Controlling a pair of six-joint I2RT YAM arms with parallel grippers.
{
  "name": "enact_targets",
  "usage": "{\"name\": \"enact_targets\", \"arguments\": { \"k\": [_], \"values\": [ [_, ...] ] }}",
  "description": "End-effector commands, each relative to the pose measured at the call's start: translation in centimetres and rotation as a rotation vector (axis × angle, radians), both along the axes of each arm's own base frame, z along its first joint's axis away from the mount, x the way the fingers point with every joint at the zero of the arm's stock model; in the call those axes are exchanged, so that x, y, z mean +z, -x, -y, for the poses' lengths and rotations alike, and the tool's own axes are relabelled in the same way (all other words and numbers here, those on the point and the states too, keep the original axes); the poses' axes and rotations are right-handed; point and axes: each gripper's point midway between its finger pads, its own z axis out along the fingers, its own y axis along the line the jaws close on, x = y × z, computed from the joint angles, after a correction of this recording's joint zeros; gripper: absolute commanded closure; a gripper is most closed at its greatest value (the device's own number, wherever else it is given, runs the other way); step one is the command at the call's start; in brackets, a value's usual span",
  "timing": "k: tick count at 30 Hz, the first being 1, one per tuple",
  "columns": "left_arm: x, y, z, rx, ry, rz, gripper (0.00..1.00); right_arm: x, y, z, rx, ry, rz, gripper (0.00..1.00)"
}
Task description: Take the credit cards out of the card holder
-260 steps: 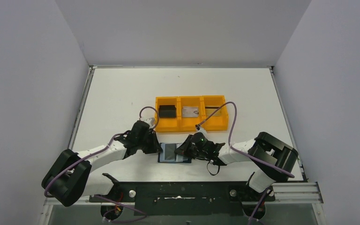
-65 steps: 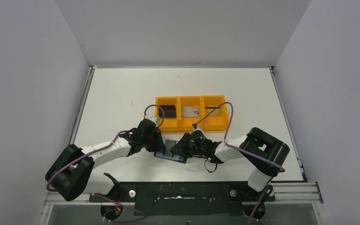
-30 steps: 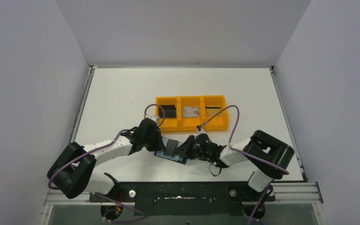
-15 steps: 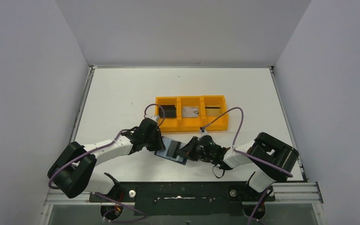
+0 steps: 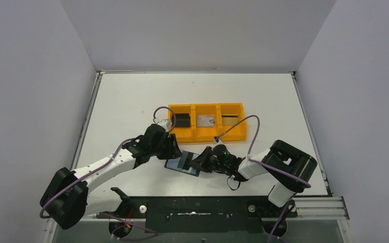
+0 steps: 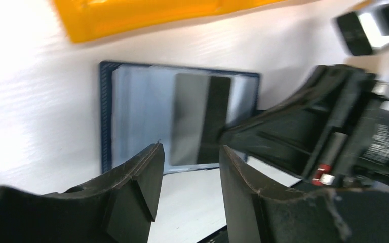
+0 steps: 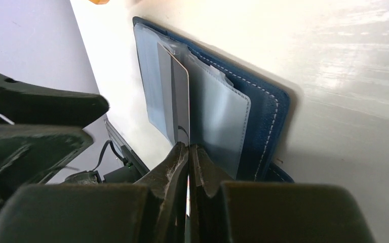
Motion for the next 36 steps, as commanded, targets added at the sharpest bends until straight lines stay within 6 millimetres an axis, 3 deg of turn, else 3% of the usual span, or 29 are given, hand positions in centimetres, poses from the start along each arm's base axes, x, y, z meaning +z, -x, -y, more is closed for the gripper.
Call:
{"name": "enact_targets", "arguments": {
  "k": [1, 5, 13, 19, 27, 36],
  "values": [
    [3.6, -0.8, 3.6, -0.107, 0.19, 0.094, 0.56, 0.6, -0.9, -0.9, 0.001, -0.015, 0.016, 0.99],
    [0.9, 0.5, 4.0, -0.131, 0.195, -0.005, 0.61, 0.3, -0.8, -0.8, -0.003, -0.009, 0.004, 0.98],
    [-4.0, 1.1, -0.4, 0.022, 0.002, -0.092, 0.66, 0.3, -1.2, -1.0, -0.001, 0.01, 0.006, 0.98],
    [-4.7, 1.4, -1.3, 0.031, -0.044, -0.101, 0.67, 0.5, -1.1, -0.9, -0.008, 0.009, 0.011, 0.97],
    [-5.4, 1.9, -2.1, 0.038, -0.081, -0.123, 0.79, 0.9, -1.3, -1.2, 0.001, -0.003, 0.028, 0.96],
    [-6.2, 2.7, -1.8, 0.006, -0.068, -0.161, 0.86, 1.6, -2.1, -1.1, -0.026, -0.008, 0.053, 0.82]
  ]
}}
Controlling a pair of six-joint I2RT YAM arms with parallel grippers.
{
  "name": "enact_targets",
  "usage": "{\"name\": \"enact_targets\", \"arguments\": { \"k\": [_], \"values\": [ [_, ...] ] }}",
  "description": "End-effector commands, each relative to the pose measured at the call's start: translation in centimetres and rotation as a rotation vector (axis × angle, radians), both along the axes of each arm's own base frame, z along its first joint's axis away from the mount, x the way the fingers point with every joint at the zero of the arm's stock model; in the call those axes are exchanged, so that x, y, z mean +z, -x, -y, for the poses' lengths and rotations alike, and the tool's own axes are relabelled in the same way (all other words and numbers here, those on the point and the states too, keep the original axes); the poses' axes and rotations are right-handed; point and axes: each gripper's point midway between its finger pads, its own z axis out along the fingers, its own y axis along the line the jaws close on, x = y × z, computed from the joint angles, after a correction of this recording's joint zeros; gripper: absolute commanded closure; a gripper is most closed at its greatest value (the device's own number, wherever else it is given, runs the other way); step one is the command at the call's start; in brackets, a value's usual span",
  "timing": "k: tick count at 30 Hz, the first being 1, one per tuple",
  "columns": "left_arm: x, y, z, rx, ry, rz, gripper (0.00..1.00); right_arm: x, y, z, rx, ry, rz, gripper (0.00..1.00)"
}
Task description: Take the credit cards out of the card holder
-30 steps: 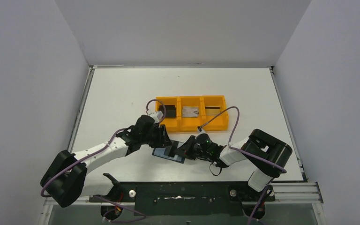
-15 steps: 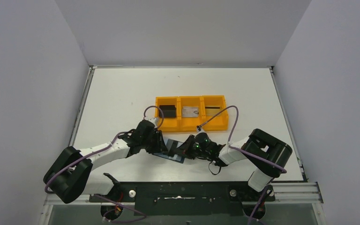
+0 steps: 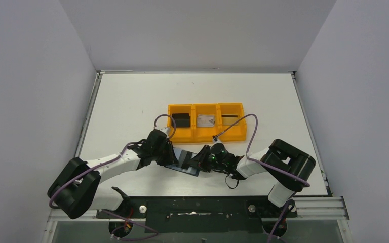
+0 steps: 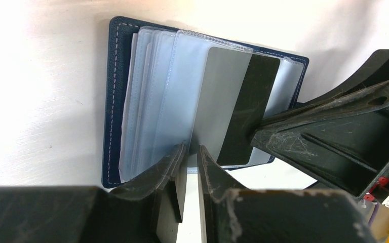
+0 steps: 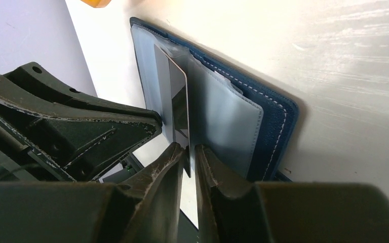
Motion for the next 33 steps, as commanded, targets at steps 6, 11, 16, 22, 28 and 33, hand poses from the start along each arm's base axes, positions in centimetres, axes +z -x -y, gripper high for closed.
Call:
{"name": "enact_targets", "arguments": {
  "k": [6, 11, 16, 22, 28, 33],
  "values": [
    [-2.1, 1.4, -1.7, -0.016, -0.086, -0.053, 0.88, 1.9, -2.4, -0.6, -0.044, -0.02, 0.08, 0.77],
    [-2.0, 1.4, -1.8, -0.014, -0.089, -0.052, 0.89, 1.9, -2.9, -0.8, -0.04, -0.014, 0.09, 0.81],
    [-1.7, 1.1, -1.8, -0.007, -0.086, -0.041, 0.89, 2.1, -2.8, -0.3, -0.049, -0.014, 0.102, 0.94],
    [-1.3, 1.0, -1.7, -0.002, -0.079, -0.037, 0.89, 1.9, -2.0, 0.6, -0.052, -0.007, 0.09, 1.0],
    [-0.2, 1.5, -1.5, 0.042, -0.033, -0.036, 0.88, 1.7, -0.8, 1.1, -0.019, -0.01, 0.074, 1.0],
    [0.8, 2.1, -0.7, 0.045, 0.054, -0.019, 0.88, 1.3, -0.5, 2.2, -0.011, 0.013, 0.068, 1.0]
  ]
}}
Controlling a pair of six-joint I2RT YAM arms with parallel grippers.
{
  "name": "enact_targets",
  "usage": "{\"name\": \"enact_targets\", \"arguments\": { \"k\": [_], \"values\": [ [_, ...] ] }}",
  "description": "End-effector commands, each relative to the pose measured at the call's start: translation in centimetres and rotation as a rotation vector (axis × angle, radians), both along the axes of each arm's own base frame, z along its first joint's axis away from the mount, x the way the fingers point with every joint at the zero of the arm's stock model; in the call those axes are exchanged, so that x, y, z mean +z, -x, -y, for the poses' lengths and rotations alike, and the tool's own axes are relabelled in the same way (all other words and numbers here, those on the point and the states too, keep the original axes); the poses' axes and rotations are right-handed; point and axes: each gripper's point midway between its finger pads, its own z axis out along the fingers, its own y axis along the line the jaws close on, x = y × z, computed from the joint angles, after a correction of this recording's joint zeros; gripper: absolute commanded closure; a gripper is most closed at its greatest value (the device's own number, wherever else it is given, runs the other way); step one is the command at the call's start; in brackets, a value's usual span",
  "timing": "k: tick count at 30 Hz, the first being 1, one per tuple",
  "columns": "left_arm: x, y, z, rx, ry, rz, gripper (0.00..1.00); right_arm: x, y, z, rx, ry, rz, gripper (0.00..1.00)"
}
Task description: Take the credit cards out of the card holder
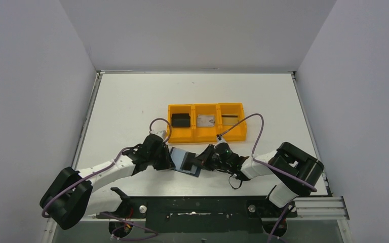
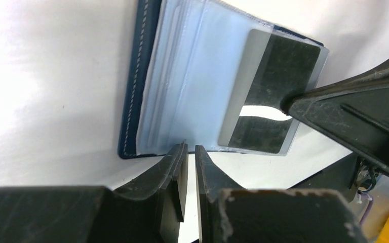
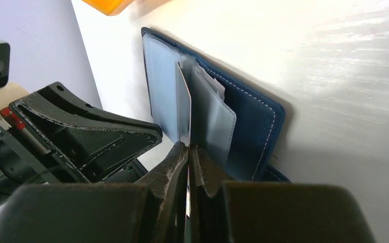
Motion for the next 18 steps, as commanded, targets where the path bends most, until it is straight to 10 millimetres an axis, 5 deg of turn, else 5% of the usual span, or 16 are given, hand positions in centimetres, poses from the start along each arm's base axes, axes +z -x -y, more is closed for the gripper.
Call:
{"name": "enact_targets", "arguments": {
  "k": [1, 5, 12, 18],
  "values": [
    [0.8, 0.8, 0.4, 0.009, 0.044, -0.001, 0.88, 0.4, 0.0, 1.1, 0.005, 0.02, 0.026, 1.0],
    [2.3, 0.1, 0.1, 0.024, 0.039, 0.055, 0.85, 0.0, 0.1, 2.5, -0.005, 0.089, 0.026, 1.0],
    [6.4, -2.6, -0.7, 0.073, 0.013, 0.21, 0.61, 0.2, 1.3, 3.9, 0.09, 0.204, 0.045, 1.0],
    [7.4, -4.4, 0.8, 0.044, 0.043, 0.241, 0.56, 1.3, 2.4, 4.6, 0.2, 0.219, 0.111, 1.0]
  ]
}}
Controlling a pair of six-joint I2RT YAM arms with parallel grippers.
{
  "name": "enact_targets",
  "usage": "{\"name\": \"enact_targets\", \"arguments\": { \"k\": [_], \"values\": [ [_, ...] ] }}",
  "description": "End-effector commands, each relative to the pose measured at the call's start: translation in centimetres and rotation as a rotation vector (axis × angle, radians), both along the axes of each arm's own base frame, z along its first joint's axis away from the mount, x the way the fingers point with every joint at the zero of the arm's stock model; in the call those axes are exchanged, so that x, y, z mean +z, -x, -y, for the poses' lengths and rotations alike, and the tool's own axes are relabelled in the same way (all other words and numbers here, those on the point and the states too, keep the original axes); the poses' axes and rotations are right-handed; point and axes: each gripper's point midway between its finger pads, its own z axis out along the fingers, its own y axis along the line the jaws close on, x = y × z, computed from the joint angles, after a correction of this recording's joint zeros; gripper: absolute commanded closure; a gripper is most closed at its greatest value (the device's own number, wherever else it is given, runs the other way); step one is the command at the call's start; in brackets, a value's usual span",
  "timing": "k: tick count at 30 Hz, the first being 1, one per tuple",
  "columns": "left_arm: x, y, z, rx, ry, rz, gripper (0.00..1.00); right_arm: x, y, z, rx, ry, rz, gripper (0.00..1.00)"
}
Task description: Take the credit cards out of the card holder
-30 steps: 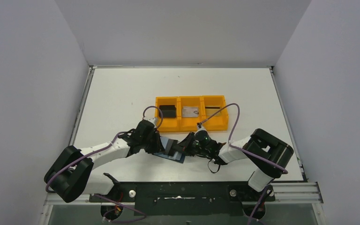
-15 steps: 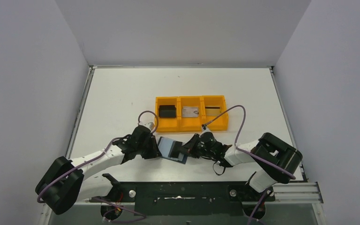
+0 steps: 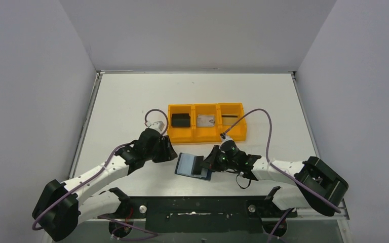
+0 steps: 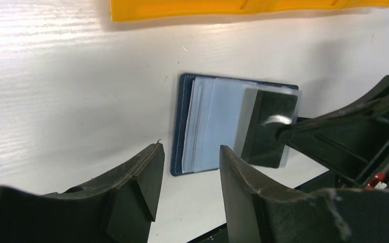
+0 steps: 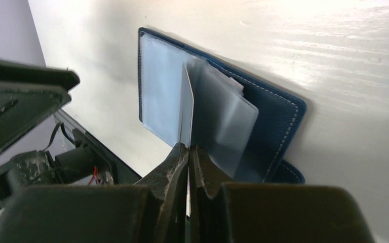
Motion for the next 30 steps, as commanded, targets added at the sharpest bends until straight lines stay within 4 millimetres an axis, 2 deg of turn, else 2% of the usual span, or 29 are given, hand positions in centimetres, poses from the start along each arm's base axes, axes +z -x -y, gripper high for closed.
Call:
{"name": "enact_targets", "arguments": {
  "k": [1, 5, 9, 15, 18, 20, 24, 30],
  "values": [
    [2.5, -2.6, 1.9, -0.035, 0.042, 0.085, 0.56, 0.8, 0.8, 0.7, 0.129, 0.037, 0.047, 1.0],
    [3.4, -3.0, 4.1, -0.104, 0.116, 0.099, 0.55, 1.7, 0.7, 0.8, 0.183, 0.072, 0.062, 1.0],
    [3.9, -3.1, 5.3, -0.153, 0.151, 0.096, 0.55, 2.9, 0.2, 1.2, 0.198, 0.119, 0.093, 1.0],
    [5.4, -1.6, 8.3, -0.29, 0.294, 0.097, 0.56, 2.7, 0.1, 1.7, 0.185, 0.134, 0.077, 1.0],
    [5.3, -0.8, 9.4, -0.336, 0.333, 0.076, 0.58, 2.6, -0.1, 1.8, 0.174, 0.14, 0.07, 1.0],
    [4.5, -0.7, 9.6, -0.332, 0.32, 0.052, 0.6, 2.8, -0.5, 2.1, 0.15, 0.156, 0.075, 1.0],
    [3.3, -0.7, 8.7, -0.291, 0.281, 0.035, 0.63, 5.1, -1.2, 2.0, 0.113, 0.108, 0.146, 1.0],
    [4.1, -2.2, 5.8, -0.154, 0.185, 0.118, 0.62, 7.8, -2.0, 2.4, 0.087, 0.092, 0.242, 1.0]
  ]
}}
